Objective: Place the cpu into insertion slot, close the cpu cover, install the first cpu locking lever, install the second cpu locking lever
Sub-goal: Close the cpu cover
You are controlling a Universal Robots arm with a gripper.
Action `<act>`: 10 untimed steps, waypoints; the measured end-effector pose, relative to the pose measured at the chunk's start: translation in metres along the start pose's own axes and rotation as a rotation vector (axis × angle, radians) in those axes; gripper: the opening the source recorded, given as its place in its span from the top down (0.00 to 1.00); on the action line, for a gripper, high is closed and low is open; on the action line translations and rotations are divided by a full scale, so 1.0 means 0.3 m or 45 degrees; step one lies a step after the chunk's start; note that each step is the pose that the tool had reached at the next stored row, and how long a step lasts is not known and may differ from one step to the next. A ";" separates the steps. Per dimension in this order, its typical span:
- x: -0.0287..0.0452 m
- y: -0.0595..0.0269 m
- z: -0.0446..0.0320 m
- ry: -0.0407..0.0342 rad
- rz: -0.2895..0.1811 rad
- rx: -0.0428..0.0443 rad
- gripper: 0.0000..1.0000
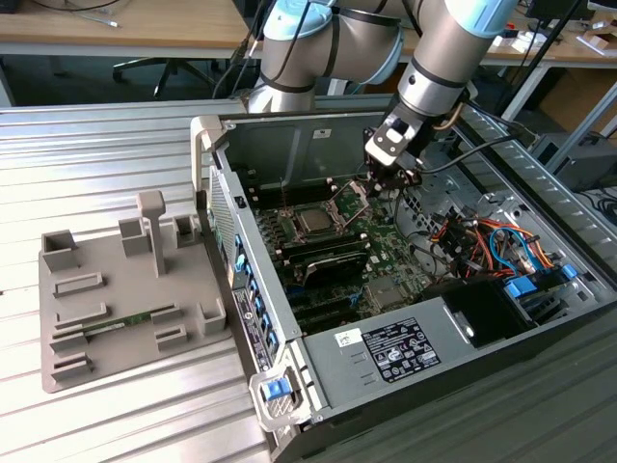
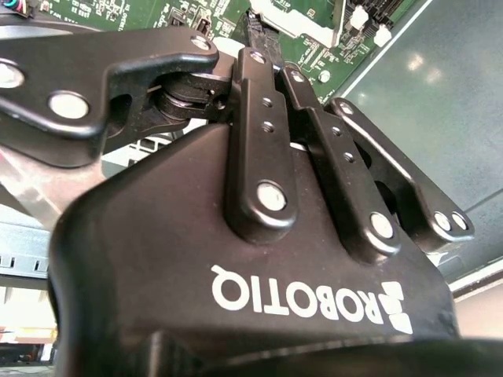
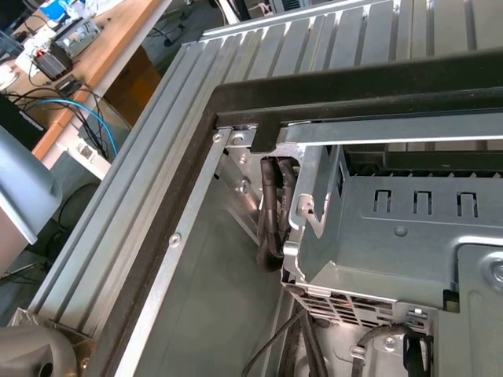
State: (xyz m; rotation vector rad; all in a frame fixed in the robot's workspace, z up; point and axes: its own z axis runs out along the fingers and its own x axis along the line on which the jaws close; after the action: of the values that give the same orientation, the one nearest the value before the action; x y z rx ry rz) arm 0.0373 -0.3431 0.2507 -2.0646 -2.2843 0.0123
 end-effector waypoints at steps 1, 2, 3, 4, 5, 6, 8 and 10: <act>0.000 -0.001 0.000 -0.0001 0.000 0.000 0.90; 0.000 -0.001 0.000 -0.0001 0.000 0.000 0.90; 0.000 -0.001 0.000 -0.0001 0.000 0.000 0.90; 0.000 -0.002 0.000 0.0000 0.000 0.000 0.90; 0.000 -0.003 0.000 -0.0001 0.000 0.000 0.90; 0.000 -0.003 0.000 -0.0001 0.000 0.000 0.90; 0.001 -0.005 0.001 0.0000 0.000 0.000 0.90; 0.001 -0.007 0.001 0.0000 0.000 0.000 0.90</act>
State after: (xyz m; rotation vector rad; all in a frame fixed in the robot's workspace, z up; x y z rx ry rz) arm 0.0352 -0.3431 0.2505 -2.0643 -2.2846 0.0123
